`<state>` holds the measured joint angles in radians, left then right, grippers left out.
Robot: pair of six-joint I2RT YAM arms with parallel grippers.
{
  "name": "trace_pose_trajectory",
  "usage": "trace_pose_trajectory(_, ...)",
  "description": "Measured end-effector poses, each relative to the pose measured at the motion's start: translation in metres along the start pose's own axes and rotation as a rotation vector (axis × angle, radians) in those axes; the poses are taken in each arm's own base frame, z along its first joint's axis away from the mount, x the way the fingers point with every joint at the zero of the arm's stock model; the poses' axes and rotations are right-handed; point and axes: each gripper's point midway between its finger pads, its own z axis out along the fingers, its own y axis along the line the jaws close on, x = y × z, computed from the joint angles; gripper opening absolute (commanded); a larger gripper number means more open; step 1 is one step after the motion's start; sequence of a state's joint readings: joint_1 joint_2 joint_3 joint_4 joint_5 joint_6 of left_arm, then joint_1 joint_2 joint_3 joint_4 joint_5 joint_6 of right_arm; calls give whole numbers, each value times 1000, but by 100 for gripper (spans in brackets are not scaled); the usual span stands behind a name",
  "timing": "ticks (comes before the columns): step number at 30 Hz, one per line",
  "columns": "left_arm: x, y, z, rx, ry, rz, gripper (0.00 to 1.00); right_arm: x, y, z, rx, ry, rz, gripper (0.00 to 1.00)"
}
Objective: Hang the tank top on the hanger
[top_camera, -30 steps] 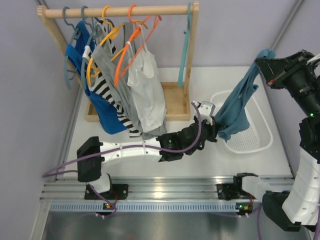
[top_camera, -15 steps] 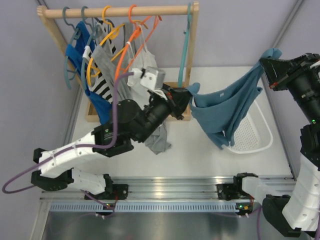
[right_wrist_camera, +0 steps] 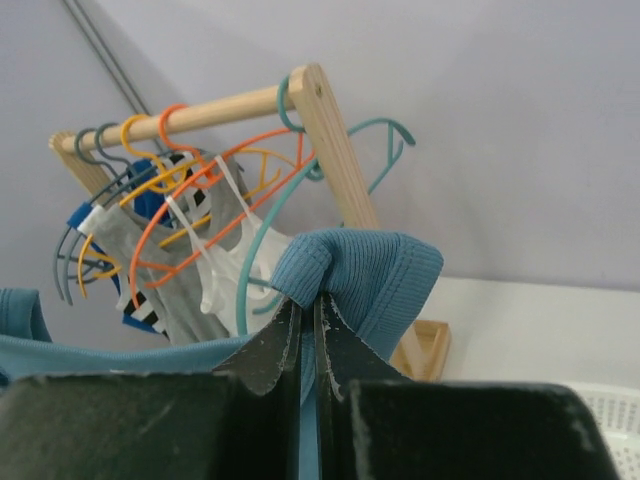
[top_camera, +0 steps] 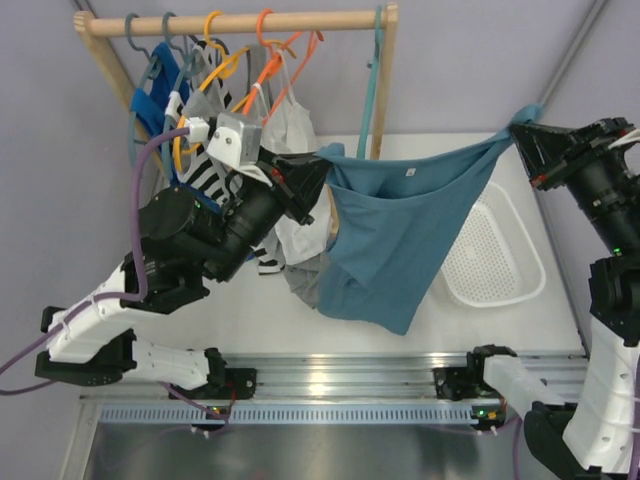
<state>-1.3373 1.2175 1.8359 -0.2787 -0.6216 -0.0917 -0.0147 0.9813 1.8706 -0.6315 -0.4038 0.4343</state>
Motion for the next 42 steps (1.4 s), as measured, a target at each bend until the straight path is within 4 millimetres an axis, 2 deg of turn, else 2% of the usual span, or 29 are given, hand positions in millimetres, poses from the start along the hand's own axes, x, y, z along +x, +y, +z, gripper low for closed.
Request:
trace_pose_trajectory(4,27,12,-10,-28,66,26,0,39,-10,-6,2,54,52,0)
trace_pose_trajectory(8,77,25,-23,-56,177,36,0,98,-25,-14,15,140,142,0)
trace_pose_trajectory(12,151,44,-45,-105,330,43,0,180,-44,-26,44,271,253,0)
trace_pose_trajectory(16,229,68,-70,-182,491,57,0,261,-51,-42,59,424,337,0)
trace_pose_trajectory(19,286,94,-90,-248,621,60,0,308,-43,-51,40,540,361,0)
trace_pose_trajectory(22,317,136,-99,-355,700,27,0,349,-24,-56,8,660,350,0)
trace_pose_trajectory(24,332,169,-105,-443,734,-12,0,369,-12,-58,-2,724,324,0)
trace_pose_trajectory(27,343,196,-113,-506,770,-66,0,398,1,-64,1,808,284,0)
trace_pose_trajectory(30,348,217,-117,-546,790,-133,0,420,0,-67,41,866,248,0)
trace_pose_trajectory(32,351,222,-119,-551,804,-159,0,429,-6,-68,74,886,229,3)
trace_pose_trajectory(37,365,210,-116,-481,854,-210,0,440,-11,-71,91,921,205,5)
trace_pose_trajectory(41,397,209,-126,-463,930,-239,0,452,-15,-84,88,956,205,9)
trace_pose_trajectory(42,405,210,-131,-466,955,-245,0,455,-16,-89,85,965,207,15)
